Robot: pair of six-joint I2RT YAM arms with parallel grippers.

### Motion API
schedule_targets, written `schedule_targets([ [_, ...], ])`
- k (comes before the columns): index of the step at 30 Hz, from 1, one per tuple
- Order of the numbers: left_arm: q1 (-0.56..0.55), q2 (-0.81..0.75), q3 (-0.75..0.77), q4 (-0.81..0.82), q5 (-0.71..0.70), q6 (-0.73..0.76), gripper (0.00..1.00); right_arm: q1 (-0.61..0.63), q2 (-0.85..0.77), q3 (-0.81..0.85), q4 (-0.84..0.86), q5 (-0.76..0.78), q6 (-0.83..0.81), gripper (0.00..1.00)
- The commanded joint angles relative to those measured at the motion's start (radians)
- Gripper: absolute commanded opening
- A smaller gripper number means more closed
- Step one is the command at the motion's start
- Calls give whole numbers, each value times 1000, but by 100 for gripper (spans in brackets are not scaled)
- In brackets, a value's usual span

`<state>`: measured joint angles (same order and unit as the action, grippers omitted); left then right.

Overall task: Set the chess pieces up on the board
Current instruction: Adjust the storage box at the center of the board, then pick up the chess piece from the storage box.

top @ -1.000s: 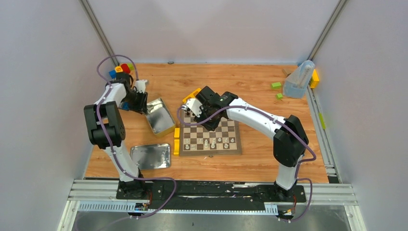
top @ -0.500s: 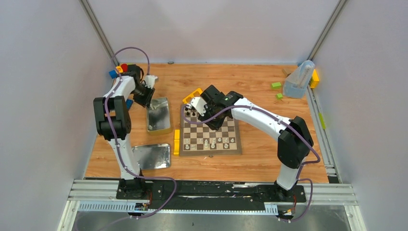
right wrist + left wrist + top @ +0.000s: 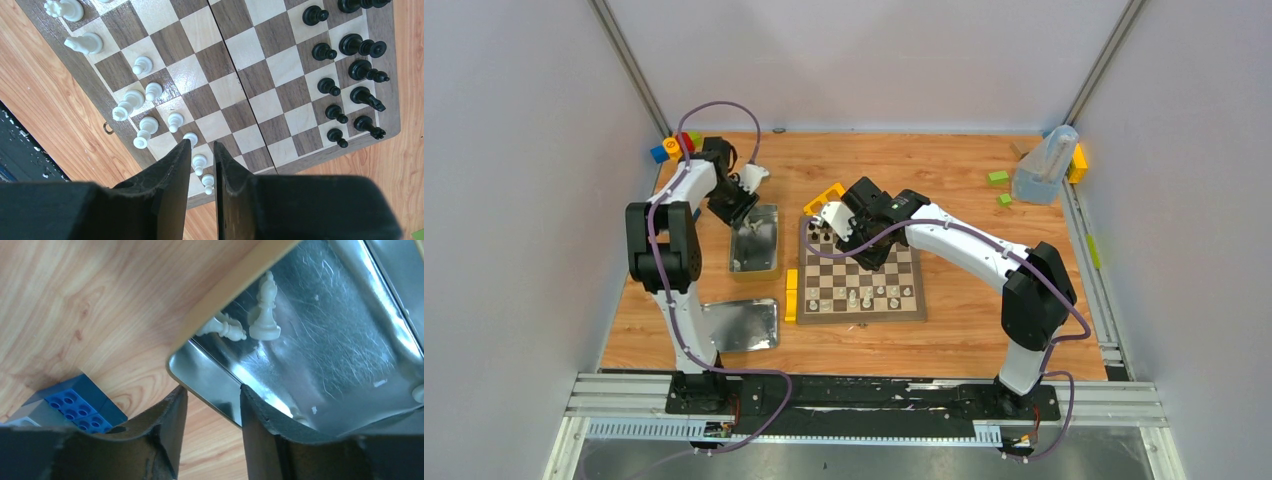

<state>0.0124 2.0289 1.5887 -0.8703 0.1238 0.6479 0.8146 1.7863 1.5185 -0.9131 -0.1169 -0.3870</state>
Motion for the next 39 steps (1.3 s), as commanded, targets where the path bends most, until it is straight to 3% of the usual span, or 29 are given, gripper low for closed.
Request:
schedule_targets([
  [1,-3,-109,-33,42,1,34,55,-6,-10,1,38,-6,8,24],
  [6,-3,-200,-99,139,17,5,67,-6,0,-3,39,-9,8,24],
  [12,-3,-271,-157,227,12,-39,70,-5,2,-4,39,-8,9,24],
  [16,-21,-290,-159,203,117,-73,69,-6,8,-2,41,-9,10,24],
  [22,-103,-236,-158,206,141,-165,63,-6,9,-5,40,-5,10,24],
  [27,-127,-171,-163,241,120,-244,57,-6,-3,-22,41,5,10,24],
  [39,-134,-103,-183,293,60,-293,55,-6,5,-29,43,0,10,23],
])
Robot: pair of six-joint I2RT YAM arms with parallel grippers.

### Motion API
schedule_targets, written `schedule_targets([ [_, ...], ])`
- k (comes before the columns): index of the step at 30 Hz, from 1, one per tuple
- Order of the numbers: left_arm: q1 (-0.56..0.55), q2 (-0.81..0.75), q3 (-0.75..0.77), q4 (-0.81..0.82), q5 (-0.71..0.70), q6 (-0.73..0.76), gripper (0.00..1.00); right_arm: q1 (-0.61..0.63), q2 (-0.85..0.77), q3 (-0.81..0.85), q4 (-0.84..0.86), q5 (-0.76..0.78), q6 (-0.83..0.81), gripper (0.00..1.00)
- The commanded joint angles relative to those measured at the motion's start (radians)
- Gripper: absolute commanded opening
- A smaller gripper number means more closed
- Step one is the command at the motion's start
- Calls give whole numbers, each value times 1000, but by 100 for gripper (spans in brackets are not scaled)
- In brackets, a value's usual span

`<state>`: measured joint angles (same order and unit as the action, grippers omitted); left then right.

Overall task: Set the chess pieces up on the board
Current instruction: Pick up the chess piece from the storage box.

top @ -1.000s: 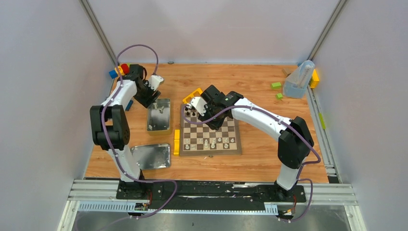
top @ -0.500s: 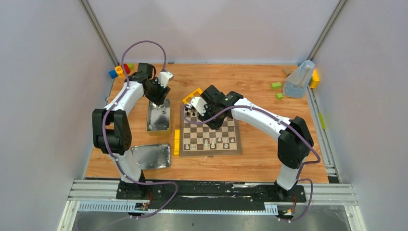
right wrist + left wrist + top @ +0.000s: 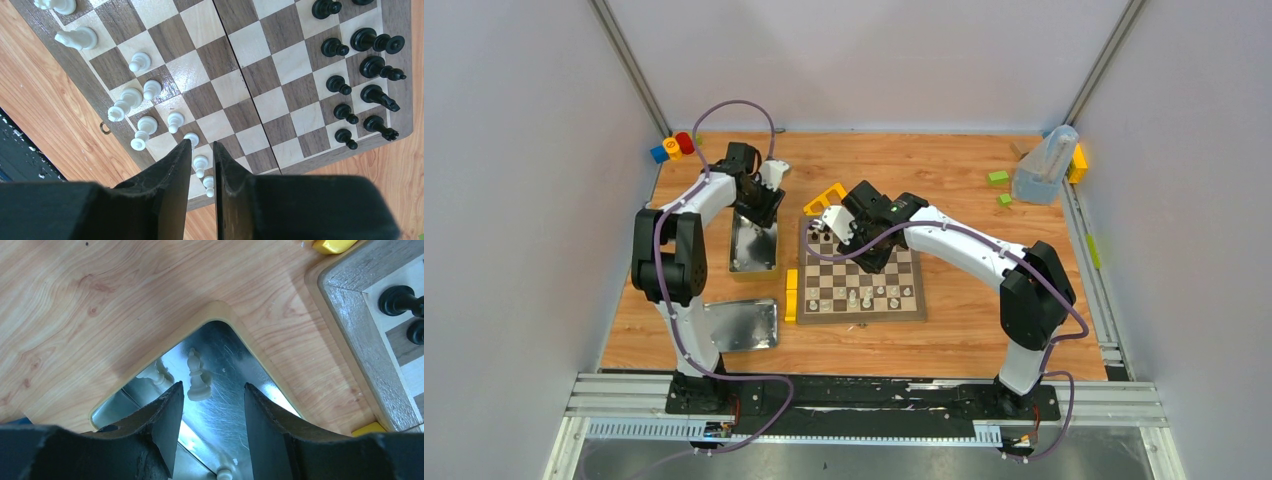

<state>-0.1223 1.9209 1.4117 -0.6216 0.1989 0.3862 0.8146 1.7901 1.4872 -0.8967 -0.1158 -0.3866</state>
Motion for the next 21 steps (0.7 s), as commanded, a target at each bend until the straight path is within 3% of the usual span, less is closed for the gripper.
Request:
schedule_targets([
  [1,1,10,-8,44,-17,-30,55,-6,2,2,28,-2,10,23],
  [21,1,28,-57,50,-84,21,50,-6,1,-10,28,-3,9,23],
])
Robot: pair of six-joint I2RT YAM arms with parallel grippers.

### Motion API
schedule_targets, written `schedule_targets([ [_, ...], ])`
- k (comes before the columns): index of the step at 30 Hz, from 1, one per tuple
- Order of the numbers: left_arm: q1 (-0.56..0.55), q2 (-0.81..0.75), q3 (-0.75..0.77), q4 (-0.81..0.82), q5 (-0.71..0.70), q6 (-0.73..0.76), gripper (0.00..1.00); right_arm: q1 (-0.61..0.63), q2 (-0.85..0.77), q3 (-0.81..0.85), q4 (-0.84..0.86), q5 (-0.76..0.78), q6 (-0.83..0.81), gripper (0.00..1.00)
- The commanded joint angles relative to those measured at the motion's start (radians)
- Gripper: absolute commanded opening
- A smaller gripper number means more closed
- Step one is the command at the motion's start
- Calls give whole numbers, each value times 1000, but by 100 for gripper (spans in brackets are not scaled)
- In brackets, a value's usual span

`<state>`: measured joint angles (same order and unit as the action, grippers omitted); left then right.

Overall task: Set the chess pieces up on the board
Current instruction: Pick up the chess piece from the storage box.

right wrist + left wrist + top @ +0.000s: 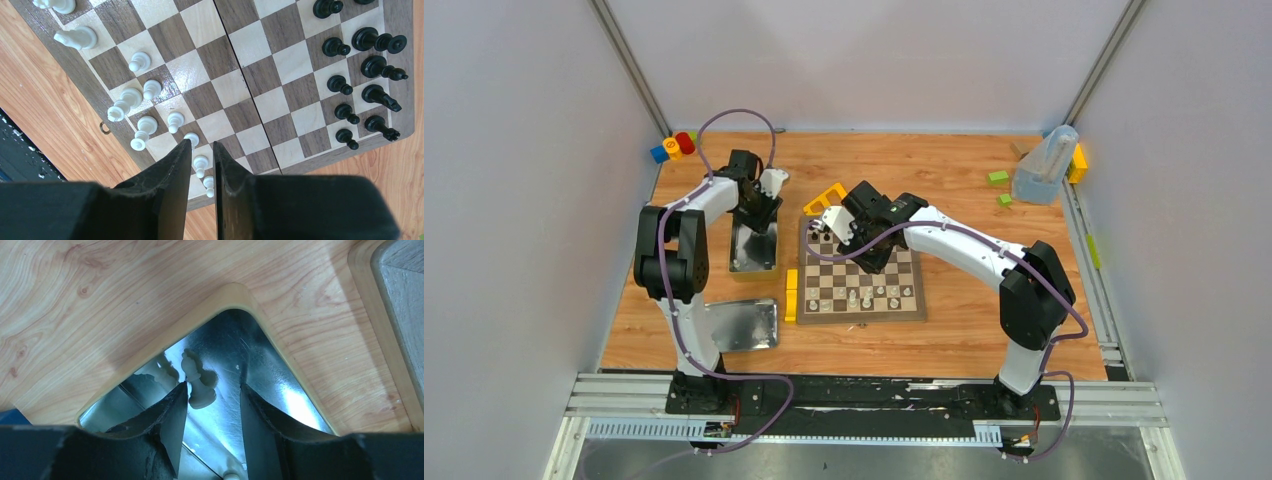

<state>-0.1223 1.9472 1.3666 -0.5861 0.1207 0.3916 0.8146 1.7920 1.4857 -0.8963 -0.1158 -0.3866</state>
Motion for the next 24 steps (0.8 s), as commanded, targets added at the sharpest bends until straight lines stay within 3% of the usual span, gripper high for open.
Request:
schedule_targets([
  [1,1,-4,-22,15,-11,17,50,-6,0,-8,27,-2,9,23],
  [24,1,-15,-41,26,-33,-12,30,-6,1,-7,24,-10,13,23],
])
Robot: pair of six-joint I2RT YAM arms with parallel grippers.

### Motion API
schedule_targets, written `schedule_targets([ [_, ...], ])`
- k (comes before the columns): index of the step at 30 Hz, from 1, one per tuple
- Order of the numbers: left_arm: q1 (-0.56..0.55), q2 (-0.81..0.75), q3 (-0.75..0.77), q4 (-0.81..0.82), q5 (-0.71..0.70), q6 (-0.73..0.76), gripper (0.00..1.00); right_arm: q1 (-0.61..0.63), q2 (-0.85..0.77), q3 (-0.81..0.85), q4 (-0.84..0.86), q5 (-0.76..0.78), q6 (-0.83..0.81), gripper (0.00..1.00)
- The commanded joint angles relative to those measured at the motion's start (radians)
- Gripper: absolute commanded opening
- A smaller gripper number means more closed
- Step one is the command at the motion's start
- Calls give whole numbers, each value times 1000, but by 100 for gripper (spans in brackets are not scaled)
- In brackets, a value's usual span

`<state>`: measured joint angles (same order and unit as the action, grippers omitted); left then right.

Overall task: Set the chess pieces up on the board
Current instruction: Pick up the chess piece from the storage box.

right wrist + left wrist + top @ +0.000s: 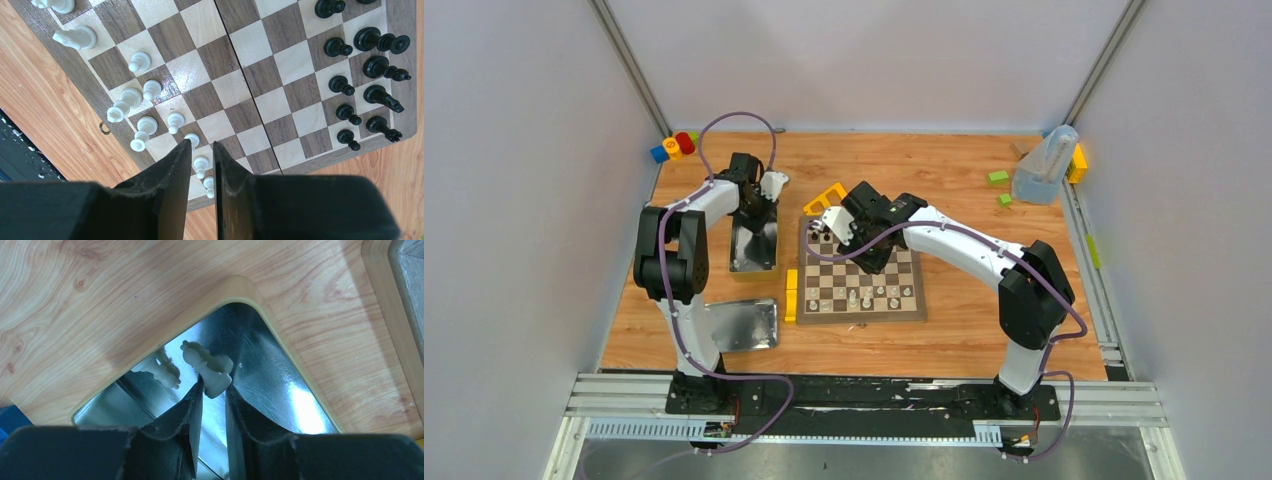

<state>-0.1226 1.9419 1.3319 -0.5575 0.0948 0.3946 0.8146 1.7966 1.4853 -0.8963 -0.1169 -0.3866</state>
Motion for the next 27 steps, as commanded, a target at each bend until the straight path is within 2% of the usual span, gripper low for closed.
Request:
schedule_targets([
  [1,1,-13,-10,-4,-6,-17,30,-6,-3,-5,23,-9,12,23],
  [8,1,-46,-21,-15,28,-15,24,-5,4,-6,22,-10,14,23],
  [14,1,-83,-42,-38,54,29,23,-6,4,-4,22,-10,14,23],
  [17,3,-92,-42,-54,41,38,30,-5,4,-2,22,-12,14,23],
  [21,3,-114,-43,-52,31,-7,52,-5,7,-2,22,-11,14,23],
  [23,2,-119,-35,-51,30,-41,57,-5,7,-2,22,-12,14,23],
  [27,2,-93,13,-79,9,-102,60,-5,7,-2,22,-11,15,23],
])
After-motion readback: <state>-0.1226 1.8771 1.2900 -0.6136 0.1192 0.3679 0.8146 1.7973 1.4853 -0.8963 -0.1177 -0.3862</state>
